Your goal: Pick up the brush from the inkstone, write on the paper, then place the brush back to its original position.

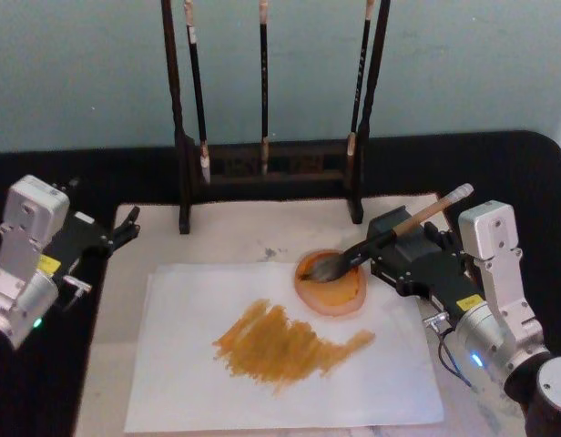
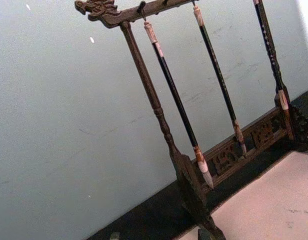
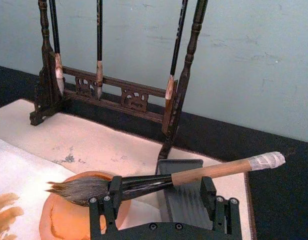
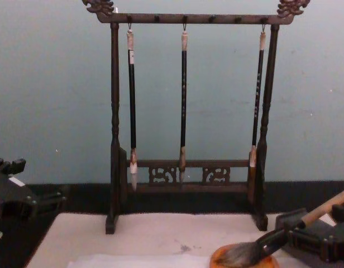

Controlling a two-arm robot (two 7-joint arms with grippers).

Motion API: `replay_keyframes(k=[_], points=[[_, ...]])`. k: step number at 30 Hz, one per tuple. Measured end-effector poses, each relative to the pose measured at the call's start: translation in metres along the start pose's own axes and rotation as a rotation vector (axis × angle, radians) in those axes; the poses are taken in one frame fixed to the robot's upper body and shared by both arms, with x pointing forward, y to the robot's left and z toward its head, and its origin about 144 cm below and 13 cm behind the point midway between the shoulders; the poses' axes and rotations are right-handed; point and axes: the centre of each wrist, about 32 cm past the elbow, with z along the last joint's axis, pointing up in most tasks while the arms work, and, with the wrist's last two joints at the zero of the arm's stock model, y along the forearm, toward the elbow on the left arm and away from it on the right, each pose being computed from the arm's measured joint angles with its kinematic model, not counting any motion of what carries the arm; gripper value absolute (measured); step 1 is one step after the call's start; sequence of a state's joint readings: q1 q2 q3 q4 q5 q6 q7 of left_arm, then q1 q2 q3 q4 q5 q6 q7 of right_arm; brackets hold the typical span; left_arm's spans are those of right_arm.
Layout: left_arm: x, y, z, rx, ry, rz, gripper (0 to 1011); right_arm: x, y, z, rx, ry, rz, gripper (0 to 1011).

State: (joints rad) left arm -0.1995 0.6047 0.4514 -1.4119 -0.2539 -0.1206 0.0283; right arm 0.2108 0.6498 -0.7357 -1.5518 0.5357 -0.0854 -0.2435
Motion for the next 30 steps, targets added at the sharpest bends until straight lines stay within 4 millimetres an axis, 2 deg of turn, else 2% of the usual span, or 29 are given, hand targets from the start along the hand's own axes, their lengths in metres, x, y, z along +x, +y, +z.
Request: replay_keyframes(k=[30], points=[[0.0, 0.0, 0.0, 0.0, 0.0, 0.0, 1010, 0.0, 0.0, 0.0, 0.0, 0.0, 0.0, 1000]])
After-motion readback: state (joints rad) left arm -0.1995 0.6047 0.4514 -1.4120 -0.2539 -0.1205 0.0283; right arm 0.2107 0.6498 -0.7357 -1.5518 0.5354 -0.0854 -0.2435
